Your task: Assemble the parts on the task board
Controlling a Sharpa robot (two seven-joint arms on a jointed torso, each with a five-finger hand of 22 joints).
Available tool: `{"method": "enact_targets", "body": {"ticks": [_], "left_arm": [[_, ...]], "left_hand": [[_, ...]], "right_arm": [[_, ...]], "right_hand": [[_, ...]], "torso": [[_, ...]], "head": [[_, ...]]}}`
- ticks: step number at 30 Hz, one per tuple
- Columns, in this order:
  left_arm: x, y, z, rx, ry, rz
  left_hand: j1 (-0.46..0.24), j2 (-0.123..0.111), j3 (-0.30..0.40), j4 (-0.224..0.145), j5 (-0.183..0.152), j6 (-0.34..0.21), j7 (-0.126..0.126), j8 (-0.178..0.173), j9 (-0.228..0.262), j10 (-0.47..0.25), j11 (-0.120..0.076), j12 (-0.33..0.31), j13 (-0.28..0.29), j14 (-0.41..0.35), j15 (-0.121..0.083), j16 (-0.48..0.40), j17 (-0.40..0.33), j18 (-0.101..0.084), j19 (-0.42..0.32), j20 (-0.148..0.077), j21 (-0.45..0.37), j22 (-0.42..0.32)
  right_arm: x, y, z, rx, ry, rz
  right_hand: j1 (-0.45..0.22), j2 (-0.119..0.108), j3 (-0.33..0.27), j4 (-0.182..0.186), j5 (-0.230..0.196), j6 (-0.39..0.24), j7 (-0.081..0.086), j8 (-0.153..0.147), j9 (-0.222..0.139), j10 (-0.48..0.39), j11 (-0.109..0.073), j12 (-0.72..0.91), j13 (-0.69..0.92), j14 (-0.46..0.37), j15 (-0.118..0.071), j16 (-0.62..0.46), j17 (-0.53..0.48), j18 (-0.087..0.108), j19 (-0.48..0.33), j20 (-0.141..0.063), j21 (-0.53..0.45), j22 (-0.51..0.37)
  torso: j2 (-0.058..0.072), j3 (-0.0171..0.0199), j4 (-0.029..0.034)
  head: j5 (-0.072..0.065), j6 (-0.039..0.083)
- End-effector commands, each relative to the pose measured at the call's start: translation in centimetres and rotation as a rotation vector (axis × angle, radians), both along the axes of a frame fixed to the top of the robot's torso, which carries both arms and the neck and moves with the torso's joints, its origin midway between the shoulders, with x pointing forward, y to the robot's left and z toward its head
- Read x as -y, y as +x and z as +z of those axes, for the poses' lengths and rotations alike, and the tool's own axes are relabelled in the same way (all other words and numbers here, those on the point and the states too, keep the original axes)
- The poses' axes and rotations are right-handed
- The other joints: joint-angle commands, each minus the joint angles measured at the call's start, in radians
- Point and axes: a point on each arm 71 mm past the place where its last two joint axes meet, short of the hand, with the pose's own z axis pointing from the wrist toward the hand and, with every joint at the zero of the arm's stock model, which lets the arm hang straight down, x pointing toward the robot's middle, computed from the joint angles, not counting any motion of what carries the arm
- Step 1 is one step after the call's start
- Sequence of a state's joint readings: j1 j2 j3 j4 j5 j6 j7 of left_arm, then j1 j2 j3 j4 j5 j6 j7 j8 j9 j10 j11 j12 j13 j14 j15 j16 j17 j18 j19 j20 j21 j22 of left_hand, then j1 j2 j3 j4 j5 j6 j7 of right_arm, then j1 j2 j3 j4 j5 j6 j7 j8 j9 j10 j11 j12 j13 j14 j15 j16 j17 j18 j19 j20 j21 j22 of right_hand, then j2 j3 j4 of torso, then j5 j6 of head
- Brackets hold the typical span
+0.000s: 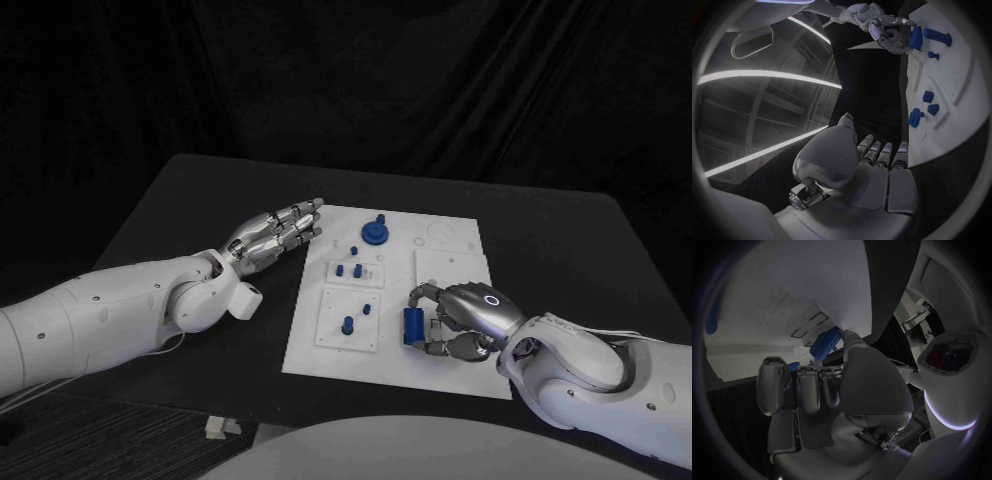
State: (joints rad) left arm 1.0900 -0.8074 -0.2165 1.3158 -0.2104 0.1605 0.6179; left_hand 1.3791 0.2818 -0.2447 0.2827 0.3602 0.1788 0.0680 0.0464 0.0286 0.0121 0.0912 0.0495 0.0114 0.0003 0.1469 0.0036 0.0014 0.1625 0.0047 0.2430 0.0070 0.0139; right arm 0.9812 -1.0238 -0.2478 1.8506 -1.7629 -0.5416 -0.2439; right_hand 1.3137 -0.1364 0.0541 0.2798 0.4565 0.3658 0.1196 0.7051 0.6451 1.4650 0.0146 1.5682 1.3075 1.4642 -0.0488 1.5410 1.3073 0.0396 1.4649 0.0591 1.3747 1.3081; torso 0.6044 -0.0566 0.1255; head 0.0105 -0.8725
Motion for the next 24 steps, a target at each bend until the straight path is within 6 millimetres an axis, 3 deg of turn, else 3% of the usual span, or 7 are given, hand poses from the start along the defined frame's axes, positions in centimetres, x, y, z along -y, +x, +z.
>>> {"method": "enact_targets", "body": {"ticks": [1, 12, 17, 24], "left_arm": [[0.17, -0.13, 0.07, 0.002, -0.024, -0.010], [0.17, -0.19, -0.02, -0.004, -0.025, -0.015], [0.17, -0.22, -0.08, -0.006, -0.025, -0.016], [0.16, -0.27, -0.12, -0.006, -0.027, -0.017]], "left_hand": [[0.008, 0.003, 0.004, 0.000, 0.006, 0.002, 0.005, 0.006, 0.001, -0.002, 0.008, 0.006, 0.001, 0.000, 0.005, -0.004, -0.001, 0.007, 0.001, 0.006, -0.001, 0.000], [0.008, 0.003, 0.004, 0.000, 0.006, 0.002, 0.005, 0.006, 0.001, -0.002, 0.008, 0.005, 0.001, 0.000, 0.006, -0.004, -0.001, 0.007, 0.001, 0.007, -0.001, 0.000], [0.009, 0.004, 0.005, 0.000, 0.006, 0.002, 0.006, 0.006, 0.001, -0.002, 0.009, 0.005, 0.001, 0.000, 0.008, -0.004, -0.001, 0.007, 0.001, 0.008, -0.001, 0.000], [0.009, 0.002, 0.005, -0.001, 0.005, 0.003, 0.006, 0.007, 0.001, -0.002, 0.010, 0.005, 0.001, 0.000, 0.012, -0.004, -0.001, 0.006, 0.001, 0.010, -0.001, 0.000]], "right_arm": [[0.11, -0.01, -0.11, 0.012, -0.016, -0.013], [0.02, -0.11, 0.02, 0.020, -0.004, -0.005], [0.05, -0.10, 0.16, 0.033, 0.010, -0.007], [0.04, -0.14, 0.54, 0.066, 0.049, -0.003]], "right_hand": [[0.015, 0.002, 0.008, -0.004, 0.043, -0.008, -0.004, 0.012, -0.007, 0.106, 0.004, 0.003, 0.263, 0.087, 0.002, -0.005, 0.183, 0.010, 0.008, 0.004, -0.006, 0.197], [0.043, -0.005, 0.023, -0.013, 0.147, -0.022, -0.005, 0.044, -0.032, 0.106, 0.003, 0.003, 0.263, 0.087, 0.001, -0.004, 0.185, 0.009, 0.010, 0.003, -0.003, 0.198], [0.041, -0.004, 0.035, -0.006, 0.214, -0.026, -0.004, 0.062, -0.046, 0.106, 0.003, 0.003, 0.263, 0.088, 0.001, -0.002, 0.189, 0.008, 0.013, 0.002, 0.002, 0.200], [-0.043, 0.010, 0.038, 0.010, 0.261, 0.017, -0.009, 0.082, -0.079, 0.106, -0.001, 0.003, 0.263, 0.095, -0.003, 0.008, 0.212, -0.001, 0.032, -0.001, 0.040, 0.212]], "torso": [[0.000, -0.0001, -0.0004], [0.000, 0.0004, -0.0005], [0.000, 0.0000, 0.0000], [0.000, -0.0003, 0.0001]], "head": [[0.001, 0.000], [0.001, 0.000], [0.002, 0.000], [0.001, 0.000]]}}
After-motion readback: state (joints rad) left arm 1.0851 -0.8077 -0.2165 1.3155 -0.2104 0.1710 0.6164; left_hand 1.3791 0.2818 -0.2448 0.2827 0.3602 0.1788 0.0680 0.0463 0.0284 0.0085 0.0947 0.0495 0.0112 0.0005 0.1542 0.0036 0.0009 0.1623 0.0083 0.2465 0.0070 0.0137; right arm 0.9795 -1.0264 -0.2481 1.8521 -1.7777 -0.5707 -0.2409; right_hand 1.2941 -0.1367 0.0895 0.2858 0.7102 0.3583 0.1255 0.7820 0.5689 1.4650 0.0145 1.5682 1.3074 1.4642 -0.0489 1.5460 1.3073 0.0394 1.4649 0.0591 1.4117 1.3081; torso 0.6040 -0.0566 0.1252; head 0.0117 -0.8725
